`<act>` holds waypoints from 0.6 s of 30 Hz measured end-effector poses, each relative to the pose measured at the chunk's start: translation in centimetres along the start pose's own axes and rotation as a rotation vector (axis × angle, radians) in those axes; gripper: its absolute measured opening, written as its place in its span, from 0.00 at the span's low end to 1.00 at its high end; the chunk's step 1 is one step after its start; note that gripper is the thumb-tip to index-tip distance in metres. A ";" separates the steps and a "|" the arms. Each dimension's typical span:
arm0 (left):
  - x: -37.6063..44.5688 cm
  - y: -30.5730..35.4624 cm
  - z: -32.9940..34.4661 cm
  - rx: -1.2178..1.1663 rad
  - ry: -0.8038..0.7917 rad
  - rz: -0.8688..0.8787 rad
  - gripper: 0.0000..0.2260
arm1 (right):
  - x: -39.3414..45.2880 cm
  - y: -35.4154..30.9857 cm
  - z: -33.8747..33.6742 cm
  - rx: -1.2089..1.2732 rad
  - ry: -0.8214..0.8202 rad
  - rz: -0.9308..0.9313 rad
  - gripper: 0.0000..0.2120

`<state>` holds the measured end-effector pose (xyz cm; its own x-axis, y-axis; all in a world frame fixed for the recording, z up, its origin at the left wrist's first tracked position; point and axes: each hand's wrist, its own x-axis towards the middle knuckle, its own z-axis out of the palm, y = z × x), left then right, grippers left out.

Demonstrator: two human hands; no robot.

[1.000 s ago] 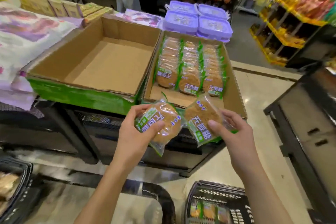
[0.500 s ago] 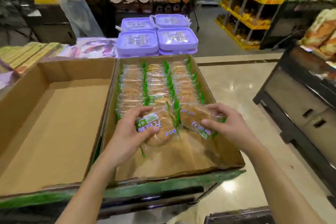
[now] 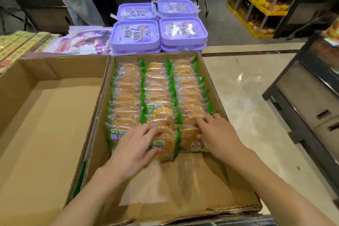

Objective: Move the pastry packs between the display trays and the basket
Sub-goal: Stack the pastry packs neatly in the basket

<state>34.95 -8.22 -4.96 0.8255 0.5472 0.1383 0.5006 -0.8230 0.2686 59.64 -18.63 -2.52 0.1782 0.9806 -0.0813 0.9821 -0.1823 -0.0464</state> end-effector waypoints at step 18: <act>0.1 4.1 -0.3 0.205 0.132 -0.028 0.24 | -6.9 -1.0 -1.4 0.130 0.319 0.176 0.23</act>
<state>37.00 -11.51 -3.58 0.7757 0.5747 0.2606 0.5767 -0.8133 0.0771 57.49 -25.14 -0.55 0.3732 0.9028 0.2138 0.9227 -0.3371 -0.1869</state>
